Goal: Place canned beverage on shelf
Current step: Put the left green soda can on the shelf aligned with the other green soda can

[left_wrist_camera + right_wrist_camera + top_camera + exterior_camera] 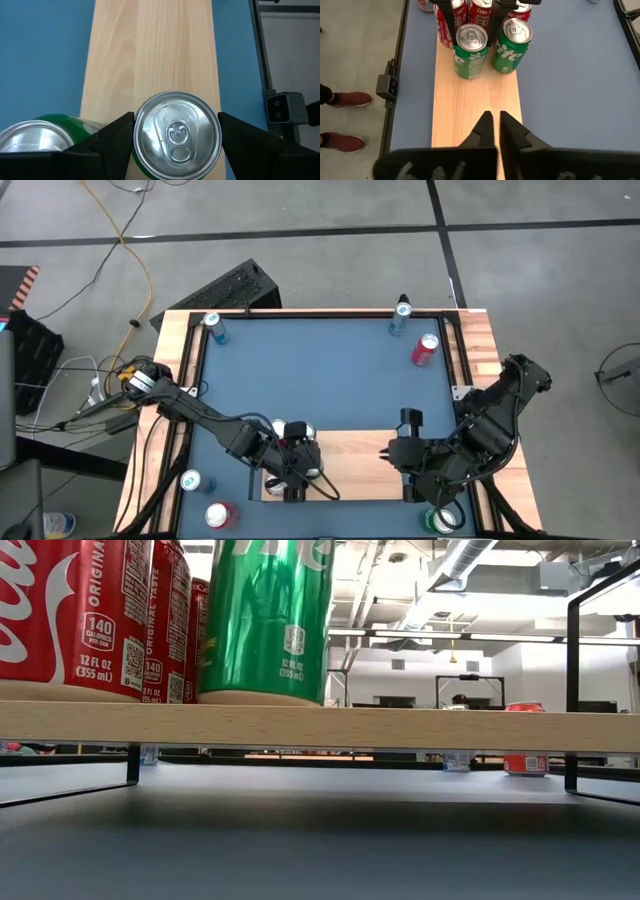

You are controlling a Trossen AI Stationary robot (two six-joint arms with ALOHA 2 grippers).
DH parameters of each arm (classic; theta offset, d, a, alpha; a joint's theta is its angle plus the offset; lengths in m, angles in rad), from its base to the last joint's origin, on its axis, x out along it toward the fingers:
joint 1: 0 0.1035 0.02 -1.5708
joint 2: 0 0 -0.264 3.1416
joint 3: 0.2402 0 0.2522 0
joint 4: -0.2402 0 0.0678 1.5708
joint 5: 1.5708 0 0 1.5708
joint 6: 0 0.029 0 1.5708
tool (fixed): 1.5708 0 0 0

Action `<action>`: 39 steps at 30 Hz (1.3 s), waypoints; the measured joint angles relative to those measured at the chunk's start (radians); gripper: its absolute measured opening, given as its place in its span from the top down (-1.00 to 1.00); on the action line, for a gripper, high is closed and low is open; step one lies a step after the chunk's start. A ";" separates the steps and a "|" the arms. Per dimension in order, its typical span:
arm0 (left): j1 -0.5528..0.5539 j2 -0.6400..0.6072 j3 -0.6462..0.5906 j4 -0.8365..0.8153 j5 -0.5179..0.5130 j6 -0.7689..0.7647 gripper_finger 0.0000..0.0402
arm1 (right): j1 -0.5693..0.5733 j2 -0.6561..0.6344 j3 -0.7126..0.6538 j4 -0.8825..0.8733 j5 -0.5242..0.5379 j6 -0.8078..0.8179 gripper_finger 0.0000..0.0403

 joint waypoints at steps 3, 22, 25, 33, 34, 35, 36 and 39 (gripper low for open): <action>0.000 0.000 0.000 0.000 0.002 -0.002 -0.26 | 0.000 0.000 0.000 0.000 0.000 0.000 0.73; 0.000 -0.001 0.002 0.039 0.045 0.080 -0.66 | -0.002 0.000 0.000 -0.001 0.027 0.001 -0.01; 0.000 -0.001 0.002 0.042 0.043 0.049 -0.69 | -0.002 0.000 0.000 0.000 0.028 0.001 -0.04; -0.014 -0.001 0.087 -0.043 0.046 0.006 -0.69 | -0.009 0.022 -0.001 0.067 0.026 -0.105 -0.14; -0.018 -0.001 0.104 -0.066 0.050 0.001 -0.69 | -0.009 0.022 -0.001 0.083 0.018 -0.122 -0.16; -0.021 -0.001 0.125 -0.088 0.061 -0.007 -0.69 | -0.016 0.020 -0.001 0.103 0.011 -0.140 -0.17; -0.026 -0.001 0.148 -0.109 0.073 -0.018 -0.69 | -0.027 0.019 0.000 0.122 -0.005 -0.158 -0.19; -0.042 0.000 0.226 -0.186 0.081 -0.040 -0.69 | -0.059 0.019 0.000 0.168 -0.043 -0.186 -0.21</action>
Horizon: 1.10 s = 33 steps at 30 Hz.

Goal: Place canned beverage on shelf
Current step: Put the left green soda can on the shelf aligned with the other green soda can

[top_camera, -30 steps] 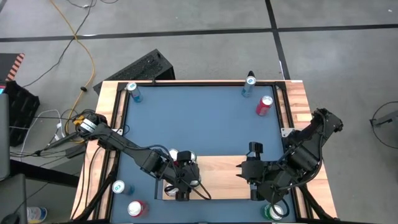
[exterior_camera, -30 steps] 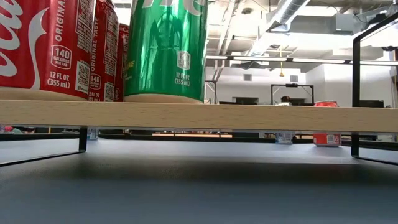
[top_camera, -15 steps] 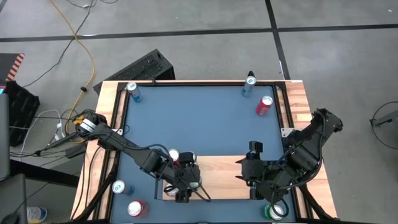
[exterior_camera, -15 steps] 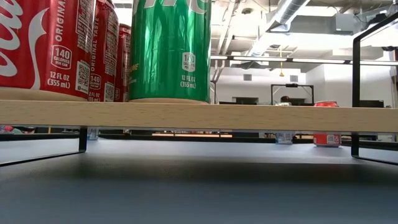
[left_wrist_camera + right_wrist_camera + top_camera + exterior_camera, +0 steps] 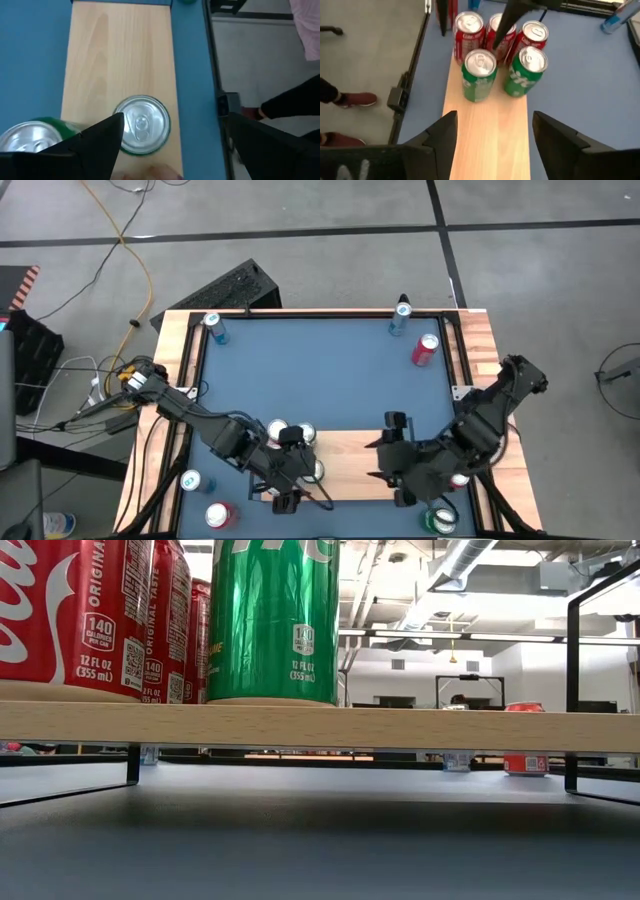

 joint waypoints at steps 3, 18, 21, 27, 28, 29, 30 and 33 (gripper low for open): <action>-0.023 0.000 0.092 -0.101 -0.025 0.002 -0.69 | -0.031 0.000 0.000 0.060 -0.011 -0.035 -0.22; -0.288 0.000 0.520 -0.649 -0.389 -0.111 -0.69 | -0.141 0.173 0.000 0.398 -0.078 -0.145 -0.31; -0.349 0.000 0.560 -0.698 -0.466 -0.138 -0.69 | -0.161 0.211 0.000 0.435 -0.084 -0.123 -0.40; -0.425 -0.002 0.574 -0.773 -0.558 -0.214 -0.69 | -0.175 0.279 0.000 0.435 -0.119 -0.103 -0.62; -0.429 -0.002 0.574 -0.775 -0.558 -0.222 -0.69 | -0.174 0.292 0.000 0.437 -0.129 -0.094 -0.65; -0.431 -0.003 0.575 -0.774 -0.559 -0.224 -0.69 | -0.175 0.299 0.000 0.438 -0.137 -0.089 -0.68; -0.438 -0.003 0.575 -0.774 -0.560 -0.225 -0.69 | -0.176 0.309 0.000 0.433 -0.142 -0.084 -0.71; -0.447 -0.003 0.575 -0.774 -0.571 -0.231 -0.69 | -0.178 0.334 0.000 0.434 -0.143 -0.065 -0.74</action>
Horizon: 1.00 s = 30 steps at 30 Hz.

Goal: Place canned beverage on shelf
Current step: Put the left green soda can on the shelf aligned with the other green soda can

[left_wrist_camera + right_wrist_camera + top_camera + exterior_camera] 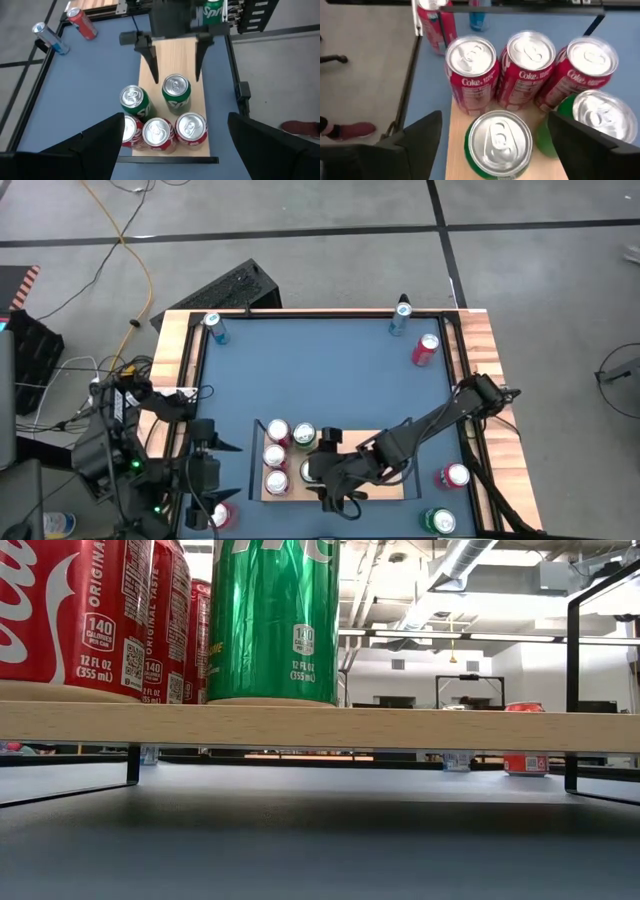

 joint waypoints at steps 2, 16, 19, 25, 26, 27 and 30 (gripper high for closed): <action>-0.004 0.000 0.000 0.000 -0.008 -0.001 -0.69 | -0.002 0.020 0.000 -0.002 0.000 0.003 -0.75; -0.008 0.000 0.000 0.000 -0.016 -0.009 -0.69 | -0.013 0.058 0.001 -0.004 -0.023 0.023 -0.75; -0.008 0.000 0.000 0.000 -0.016 -0.009 -0.69 | -0.014 0.061 0.000 -0.013 -0.030 0.028 -0.75; -0.008 0.000 0.000 0.000 -0.016 -0.004 -0.69 | -0.027 0.058 0.000 -0.027 -0.036 0.028 -0.75; -0.008 0.000 0.000 0.000 -0.016 -0.004 -0.69 | -0.028 0.058 0.000 -0.027 -0.043 0.029 -0.75; -0.008 0.000 -0.001 0.000 -0.016 -0.004 -0.69 | -0.030 0.058 0.000 -0.028 -0.045 0.029 -0.75; -0.008 0.000 -0.001 0.000 -0.016 0.005 -0.69 | -0.033 0.058 -0.008 -0.031 -0.049 0.029 -0.75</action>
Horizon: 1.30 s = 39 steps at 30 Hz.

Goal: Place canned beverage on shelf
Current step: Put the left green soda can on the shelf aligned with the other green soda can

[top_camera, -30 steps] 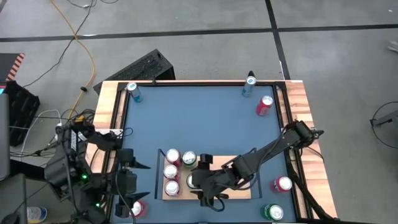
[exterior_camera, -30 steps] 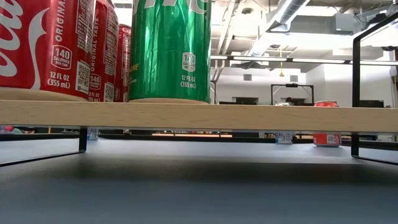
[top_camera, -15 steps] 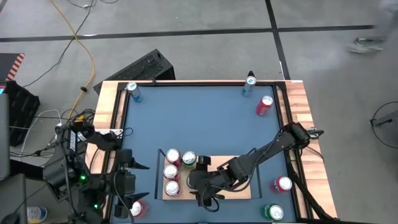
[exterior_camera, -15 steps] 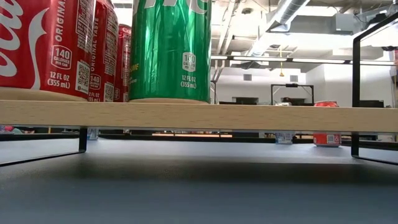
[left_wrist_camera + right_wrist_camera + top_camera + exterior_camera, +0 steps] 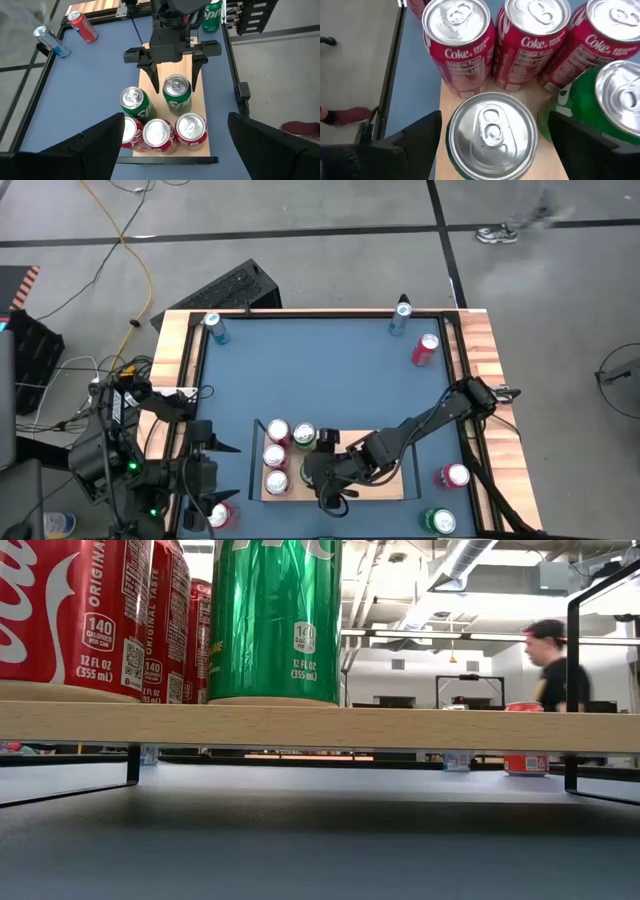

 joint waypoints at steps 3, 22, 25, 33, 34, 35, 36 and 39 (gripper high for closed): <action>0.000 0.000 0.000 0.000 0.000 0.016 -0.69 | 0.000 0.000 -0.013 -0.004 -0.003 0.026 -0.75; 0.000 0.000 0.000 0.000 0.000 0.028 -0.69 | 0.000 -0.001 -0.029 -0.013 -0.007 0.104 -0.29; 0.000 0.000 0.000 0.000 0.000 0.029 -0.69 | 0.000 -0.002 -0.029 -0.021 -0.025 0.075 -0.27; -0.002 0.000 0.000 0.000 0.000 0.036 -0.69 | -0.007 -0.004 -0.026 -0.020 -0.134 -0.120 -0.26; -0.002 0.000 0.000 0.000 0.001 0.036 -0.69 | -0.009 -0.004 -0.026 -0.020 -0.161 -0.154 -0.26; -0.002 0.000 0.000 0.000 0.002 0.037 -0.69 | -0.013 -0.004 -0.026 -0.020 -0.190 -0.192 -0.26; -0.002 0.000 0.000 0.000 0.004 0.037 -0.69 | -0.014 -0.004 -0.026 -0.020 -0.218 -0.230 -0.26; -0.002 0.000 0.000 0.000 0.008 0.037 -0.69 | -0.015 -0.004 -0.026 -0.025 -0.265 -0.336 -0.25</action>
